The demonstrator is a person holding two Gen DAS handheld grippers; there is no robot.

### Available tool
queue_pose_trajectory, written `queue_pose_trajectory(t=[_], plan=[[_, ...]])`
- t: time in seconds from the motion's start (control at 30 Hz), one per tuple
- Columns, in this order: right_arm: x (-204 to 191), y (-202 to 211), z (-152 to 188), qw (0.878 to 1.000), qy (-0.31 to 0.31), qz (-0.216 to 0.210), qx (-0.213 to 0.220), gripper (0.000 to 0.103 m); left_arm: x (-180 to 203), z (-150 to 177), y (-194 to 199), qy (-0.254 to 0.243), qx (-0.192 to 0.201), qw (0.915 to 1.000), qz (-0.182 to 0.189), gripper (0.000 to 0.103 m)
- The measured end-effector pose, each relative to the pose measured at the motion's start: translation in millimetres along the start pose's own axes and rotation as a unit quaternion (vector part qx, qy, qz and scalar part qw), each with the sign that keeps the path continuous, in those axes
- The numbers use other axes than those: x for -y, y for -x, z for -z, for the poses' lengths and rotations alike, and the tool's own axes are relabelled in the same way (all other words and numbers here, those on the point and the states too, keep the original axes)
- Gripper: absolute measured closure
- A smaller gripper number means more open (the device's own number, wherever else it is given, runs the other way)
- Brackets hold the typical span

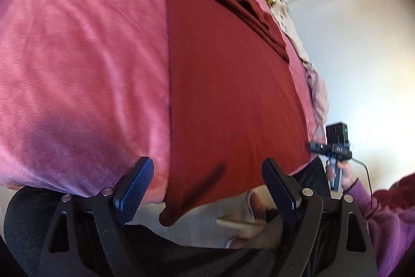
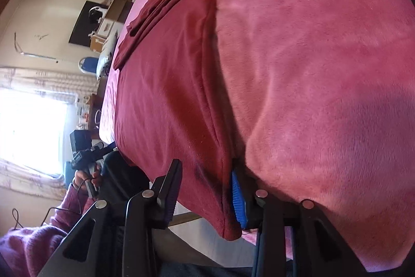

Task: Fold clothes

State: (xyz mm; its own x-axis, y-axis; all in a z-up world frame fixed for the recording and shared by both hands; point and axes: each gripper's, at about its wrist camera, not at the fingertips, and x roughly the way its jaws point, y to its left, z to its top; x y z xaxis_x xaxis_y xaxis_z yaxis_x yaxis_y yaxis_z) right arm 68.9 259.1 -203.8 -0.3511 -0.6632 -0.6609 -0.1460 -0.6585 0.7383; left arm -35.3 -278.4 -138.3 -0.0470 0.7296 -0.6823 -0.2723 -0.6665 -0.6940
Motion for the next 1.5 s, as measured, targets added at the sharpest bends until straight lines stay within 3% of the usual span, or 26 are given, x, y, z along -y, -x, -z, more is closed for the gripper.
queue_pose_trajectory(t=[0.2,0.27,0.47,0.7,0.8,0.9,0.97,1.07,1.13,1.23,1.3,1.4,1.43,1.47,1.5], plan=[[-11.9,-7.8,-1.4,1.0,0.027,-0.002,-0.014,0.067,1.6,-0.3,-16.8,-0.007,-0.052,0.9985,0.016,0.016],[-17.0,-11.6,-3.1,0.999,0.03,0.0,-0.017,0.067,1.1,-0.7,-22.1,-0.006,-0.069,0.9974,0.019,0.008],[-21.5,-14.4,-0.1,0.999,0.039,-0.004,-0.03,0.067,-0.2,-2.1,-37.9,-0.005,-0.119,0.9925,0.028,0.008],[-24.1,-20.7,-5.4,0.998,0.039,-0.006,-0.048,0.067,3.6,-2.2,-41.6,-0.012,-0.117,0.9931,0.002,0.009],[-26.1,-21.9,-6.0,0.998,0.039,0.005,-0.053,0.07,5.1,-1.8,-41.5,-0.016,-0.113,0.9934,-0.012,0.02],[-26.3,-22.3,-6.3,0.998,0.032,0.021,-0.055,0.081,5.8,0.5,-35.9,-0.023,-0.105,0.9938,-0.026,0.044],[-26.0,-22.0,-4.9,0.998,0.026,0.036,-0.052,0.091,9.0,2.6,-36.3,-0.028,-0.102,0.9936,-0.04,0.076],[-19.0,-17.9,-2.3,0.999,-0.002,0.023,-0.038,0.096,14.5,4.1,-32.1,-0.043,-0.092,0.9943,-0.033,0.088],[-16.9,-16.3,0.5,0.999,-0.008,0.012,-0.032,0.097,19.5,4.1,-24.2,-0.048,-0.074,0.9961,-0.006,0.093],[-18.8,-15.8,3.1,0.999,0.004,0.014,-0.029,0.093,24.5,5.7,-15.0,-0.044,-0.05,0.9972,0.034,0.093],[-20.4,-16.3,4.2,1.0,0.012,0.004,-0.028,0.076,23.2,6.6,-15.5,-0.034,-0.045,0.9977,0.037,0.093],[-24.8,-17.7,1.7,0.999,0.032,0.016,-0.031,0.073,25.9,5.7,-19.8,-0.024,-0.043,0.9983,0.03,0.093],[-26.5,-18.3,0.5,0.998,0.039,0.024,-0.033,0.074,27.7,4.8,-20.6,-0.024,-0.042,0.9985,0.025,0.093],[-27.6,-18.5,-0.6,0.998,0.04,0.033,-0.034,0.08,28.5,4.2,-20.2,-0.026,-0.04,0.9987,0.019,0.096],[-27.5,-18.2,-1.7,0.998,0.027,0.043,-0.035,0.098,30.1,3.6,-19.6,-0.028,-0.038,0.9988,0.012,0.096]])
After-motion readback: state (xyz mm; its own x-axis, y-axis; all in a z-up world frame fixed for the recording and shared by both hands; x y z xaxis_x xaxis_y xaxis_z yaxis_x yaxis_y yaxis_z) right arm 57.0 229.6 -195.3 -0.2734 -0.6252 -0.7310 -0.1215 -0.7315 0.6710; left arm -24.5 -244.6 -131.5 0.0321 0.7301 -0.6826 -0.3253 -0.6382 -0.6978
